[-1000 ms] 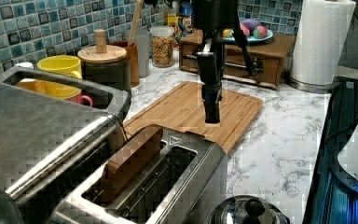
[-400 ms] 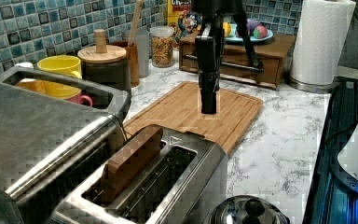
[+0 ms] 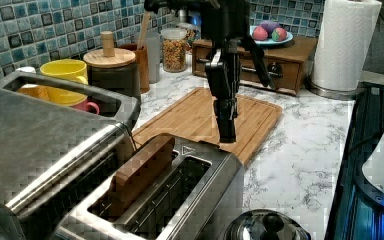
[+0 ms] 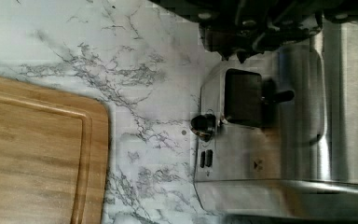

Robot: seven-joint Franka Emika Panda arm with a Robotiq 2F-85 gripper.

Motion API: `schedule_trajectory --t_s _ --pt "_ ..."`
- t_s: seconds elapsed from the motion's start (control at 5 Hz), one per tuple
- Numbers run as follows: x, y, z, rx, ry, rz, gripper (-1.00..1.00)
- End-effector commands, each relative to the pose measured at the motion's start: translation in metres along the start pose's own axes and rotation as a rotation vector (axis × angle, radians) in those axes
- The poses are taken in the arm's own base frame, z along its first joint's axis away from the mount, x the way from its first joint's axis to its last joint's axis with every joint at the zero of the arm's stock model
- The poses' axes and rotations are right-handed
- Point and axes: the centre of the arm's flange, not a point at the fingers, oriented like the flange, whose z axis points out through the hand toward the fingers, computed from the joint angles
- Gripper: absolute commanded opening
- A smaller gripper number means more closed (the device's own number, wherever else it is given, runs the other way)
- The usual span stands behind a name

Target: Turn on the toaster.

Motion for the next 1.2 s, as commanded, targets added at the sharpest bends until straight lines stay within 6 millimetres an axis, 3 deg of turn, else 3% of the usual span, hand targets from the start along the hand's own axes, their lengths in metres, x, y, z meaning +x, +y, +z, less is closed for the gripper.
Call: schedule_trajectory --t_s 0.2,0.6,0.8,1.0,1.2 --pt "0.014 -0.047 -0.035 0.055 0.152 -0.015 -1.00" --pt "0.026 -0.037 -0.007 -0.014 0.073 0.029 -1.00" --pt "0.028 -0.031 0.019 -0.040 0.047 0.068 -1.00" --pt "0.029 -0.017 0.053 -0.068 -0.019 0.111 -1.00" --pt "0.026 0.011 0.115 -0.158 -0.108 0.184 -1.00"
